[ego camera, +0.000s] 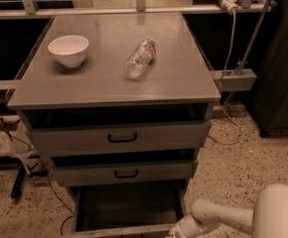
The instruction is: Close bottom drawer
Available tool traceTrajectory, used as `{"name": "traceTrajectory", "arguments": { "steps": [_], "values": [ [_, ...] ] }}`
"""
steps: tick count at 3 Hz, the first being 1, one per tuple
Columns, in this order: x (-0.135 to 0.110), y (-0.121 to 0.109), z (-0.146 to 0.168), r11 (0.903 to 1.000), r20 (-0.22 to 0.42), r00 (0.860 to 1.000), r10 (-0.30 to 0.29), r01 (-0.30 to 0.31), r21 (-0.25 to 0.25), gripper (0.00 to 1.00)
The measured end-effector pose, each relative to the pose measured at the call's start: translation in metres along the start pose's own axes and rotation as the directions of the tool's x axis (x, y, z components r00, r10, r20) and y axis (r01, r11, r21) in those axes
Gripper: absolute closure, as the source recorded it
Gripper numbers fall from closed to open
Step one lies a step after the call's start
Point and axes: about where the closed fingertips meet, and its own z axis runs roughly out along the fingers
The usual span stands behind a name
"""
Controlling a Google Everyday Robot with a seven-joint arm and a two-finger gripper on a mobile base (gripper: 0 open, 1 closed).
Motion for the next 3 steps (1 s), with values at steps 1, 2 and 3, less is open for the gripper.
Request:
{"name": "traceTrajectory", "arguments": {
  "steps": [1,2,3],
  "values": [
    [0.0000,0.0000,0.0000,1.0000,0.000,1.000,0.000,0.000,0.000,0.00],
    [0.0000,0.0000,0.0000,1.0000,0.000,1.000,0.000,0.000,0.000,0.17],
    [0.0000,0.0000,0.0001,1.0000,0.000,1.000,0.000,0.000,0.000,0.43]
  ]
}}
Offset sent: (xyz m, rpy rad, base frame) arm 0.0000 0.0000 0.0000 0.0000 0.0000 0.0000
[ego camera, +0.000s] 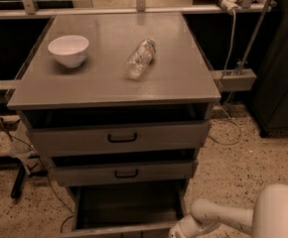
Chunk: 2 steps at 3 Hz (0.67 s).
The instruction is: Close bottom drawer
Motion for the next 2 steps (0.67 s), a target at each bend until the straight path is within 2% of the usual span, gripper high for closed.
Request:
{"name": "traceTrajectory", "arguments": {
  "steps": [1,2],
  "values": [
    [0.000,0.000,0.000,1.0000,0.000,1.000,-0.001,0.001,0.000,0.66],
    [-0.012,0.000,-0.002,0.9995,-0.006,1.000,-0.024,0.025,0.019,0.89]
  ]
}}
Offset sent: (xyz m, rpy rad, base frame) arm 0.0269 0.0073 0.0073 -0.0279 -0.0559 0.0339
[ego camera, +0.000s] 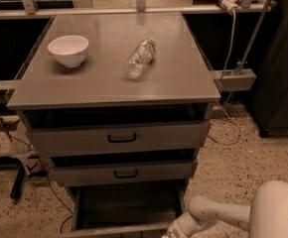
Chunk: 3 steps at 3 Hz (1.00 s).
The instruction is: Close bottom drawer
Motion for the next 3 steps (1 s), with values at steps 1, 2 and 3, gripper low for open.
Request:
{"name": "traceTrajectory", "arguments": {
  "steps": [1,2,3],
  "values": [
    [-0.024,-0.004,-0.008,0.9981,0.015,0.999,-0.045,0.044,0.043,1.00],
    [-0.043,-0.010,-0.013,0.9946,0.035,0.997,-0.072,0.069,0.078,1.00],
    [-0.044,-0.011,-0.013,0.9943,0.036,0.997,-0.074,0.070,0.080,0.82]
  ]
}}
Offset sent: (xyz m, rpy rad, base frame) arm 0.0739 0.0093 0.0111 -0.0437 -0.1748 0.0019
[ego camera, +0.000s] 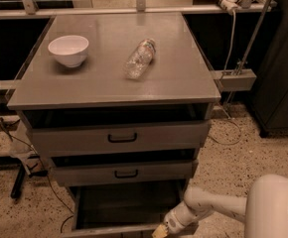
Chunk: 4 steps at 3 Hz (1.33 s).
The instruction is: Close bottom drawer
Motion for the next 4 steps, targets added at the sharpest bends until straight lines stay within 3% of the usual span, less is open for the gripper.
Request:
{"name": "traceTrajectory", "arguments": {
  "steps": [3,4],
  "values": [
    [0.0000,0.0000,0.0001,1.0000,0.000,1.000,0.000,0.000,0.000,0.12],
    [0.0001,0.0001,0.0001,1.0000,0.000,1.000,0.000,0.000,0.000,0.00]
  ]
}}
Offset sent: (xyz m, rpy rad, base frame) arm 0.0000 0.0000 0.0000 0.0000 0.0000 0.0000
